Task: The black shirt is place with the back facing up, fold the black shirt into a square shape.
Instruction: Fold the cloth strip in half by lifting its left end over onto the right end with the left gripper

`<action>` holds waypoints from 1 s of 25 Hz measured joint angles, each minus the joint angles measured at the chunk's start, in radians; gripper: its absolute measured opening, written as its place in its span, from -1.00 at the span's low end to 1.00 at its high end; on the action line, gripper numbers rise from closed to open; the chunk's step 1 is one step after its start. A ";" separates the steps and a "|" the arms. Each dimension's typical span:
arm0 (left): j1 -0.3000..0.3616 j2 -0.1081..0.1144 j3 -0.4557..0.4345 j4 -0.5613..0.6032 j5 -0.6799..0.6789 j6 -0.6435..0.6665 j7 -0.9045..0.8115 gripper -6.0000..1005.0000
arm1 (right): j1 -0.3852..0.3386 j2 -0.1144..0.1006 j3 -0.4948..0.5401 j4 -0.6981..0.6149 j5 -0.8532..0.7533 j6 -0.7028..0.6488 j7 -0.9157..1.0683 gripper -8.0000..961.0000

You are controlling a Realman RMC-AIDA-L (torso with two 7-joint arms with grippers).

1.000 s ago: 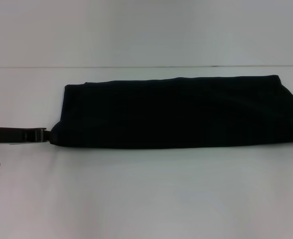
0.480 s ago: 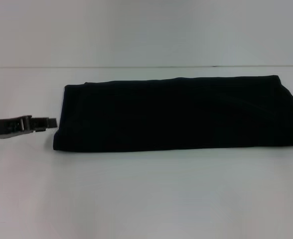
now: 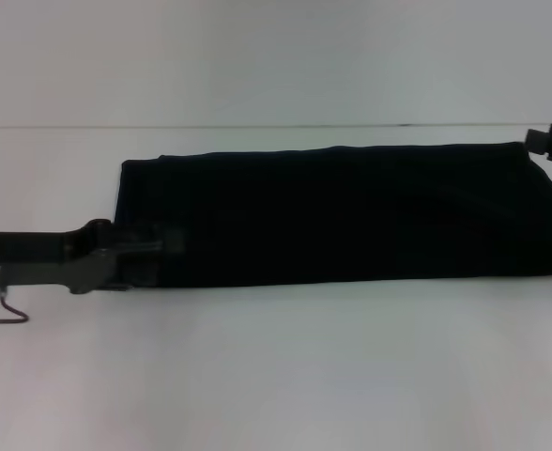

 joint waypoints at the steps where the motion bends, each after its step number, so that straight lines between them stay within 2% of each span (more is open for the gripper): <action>1: -0.004 0.001 -0.001 -0.017 0.000 -0.011 -0.016 0.50 | 0.005 0.000 -0.008 0.000 0.000 0.002 -0.004 0.52; 2: -0.008 0.002 0.001 -0.037 0.000 -0.036 -0.036 0.59 | 0.009 0.000 -0.016 0.000 0.000 0.004 -0.010 0.55; 7: -0.030 0.006 0.023 -0.095 0.006 -0.123 -0.095 0.66 | 0.024 0.003 -0.053 0.002 0.004 -0.013 -0.048 0.67; 12: -0.017 0.006 0.018 -0.101 0.006 -0.164 -0.170 0.75 | 0.035 0.003 -0.110 -0.008 0.005 -0.083 -0.053 0.96; 20: 0.021 -0.010 0.014 -0.114 0.009 -0.241 -0.301 0.76 | 0.056 0.004 -0.156 -0.011 0.002 -0.115 -0.078 0.97; 25: 0.030 -0.013 0.009 -0.146 0.011 -0.305 -0.346 0.75 | 0.064 -0.004 -0.195 -0.011 0.002 -0.158 -0.086 0.97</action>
